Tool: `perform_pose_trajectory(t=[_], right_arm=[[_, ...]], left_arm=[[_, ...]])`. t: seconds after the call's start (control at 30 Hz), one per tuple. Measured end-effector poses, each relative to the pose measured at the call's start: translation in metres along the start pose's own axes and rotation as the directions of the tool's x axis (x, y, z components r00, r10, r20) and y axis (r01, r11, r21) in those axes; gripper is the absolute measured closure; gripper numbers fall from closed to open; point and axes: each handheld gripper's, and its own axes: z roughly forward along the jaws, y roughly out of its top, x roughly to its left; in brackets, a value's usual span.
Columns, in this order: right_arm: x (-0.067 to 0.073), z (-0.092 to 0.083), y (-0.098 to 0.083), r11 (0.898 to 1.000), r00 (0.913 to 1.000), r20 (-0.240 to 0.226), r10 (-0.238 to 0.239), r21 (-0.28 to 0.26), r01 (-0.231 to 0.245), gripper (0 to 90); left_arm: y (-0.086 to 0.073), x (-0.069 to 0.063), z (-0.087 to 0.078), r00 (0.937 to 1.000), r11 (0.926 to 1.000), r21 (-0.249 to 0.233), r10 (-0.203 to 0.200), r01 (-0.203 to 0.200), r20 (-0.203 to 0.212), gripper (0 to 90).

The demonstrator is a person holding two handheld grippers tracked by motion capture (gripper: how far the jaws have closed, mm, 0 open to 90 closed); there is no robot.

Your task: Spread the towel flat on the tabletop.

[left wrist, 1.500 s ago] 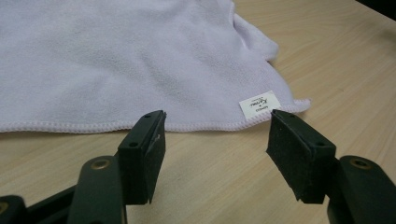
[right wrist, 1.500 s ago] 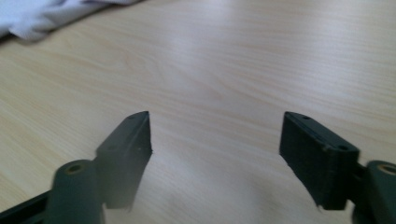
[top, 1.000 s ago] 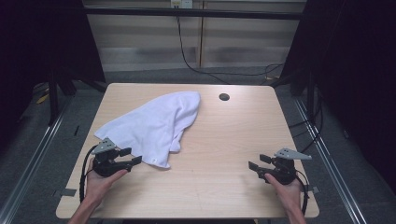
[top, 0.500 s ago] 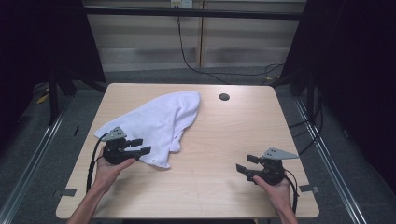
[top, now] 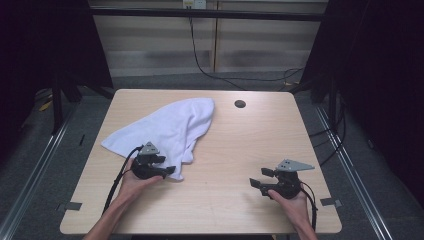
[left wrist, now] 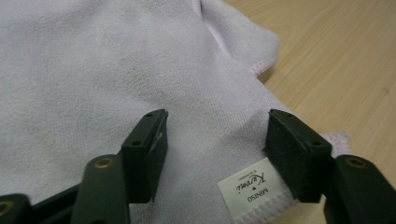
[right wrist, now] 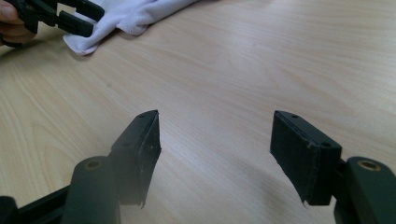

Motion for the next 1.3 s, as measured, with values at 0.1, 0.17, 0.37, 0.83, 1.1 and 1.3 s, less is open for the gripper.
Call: perform_pose_trajectory(t=[0.1, 0.17, 0.37, 0.83, 1.1, 1.3], right_arm=[[0.003, 0.002, -0.001, 1.0, 1.0, 0.004, -0.007, 0.014, 0.007, 31.8], [0.004, 0.001, 0.0, 1.0, 1.0, -0.002, -0.009, 0.008, 0.009, 31.8], [0.007, 0.004, 0.0, 1.0, 0.9999, 0.002, -0.017, 0.019, 0.017, 31.8], [0.046, 0.048, 0.022, 0.994, 0.989, -0.12, -0.087, 0.053, 0.093, 37.7], [0.079, 0.103, 0.042, 0.989, 0.9659, -0.229, -0.121, 0.053, 0.137, 39.7], [0.097, 0.126, 0.037, 0.973, 0.9513, -0.254, -0.174, 0.104, 0.206, 41.9]], left_arm=[[-0.004, 0.0, -0.005, 0.9995, 0.9996, -0.002, 0.03, -0.03, -0.008, 68.9], [-0.009, 0.001, -0.007, 0.9959, 0.999, -0.025, -0.036, 0.038, 0.083, 77.8], [-0.02, -0.032, -0.02, 0.9845, 0.9999, 0.011, 0.0, -0.002, 0.175, 83.4], [-0.009, -0.044, -0.036, 0.9629, 0.9978, -0.06, -0.013, 0.03, 0.27, 65.3], [0.008, -0.036, -0.001, 0.9707, 0.9957, -0.054, -0.061, 0.075, 0.233, 45.6], [0.004, -0.043, 0.006, 0.9901, 0.9989, -0.044, -0.007, 0.013, 0.14, 45.2]])
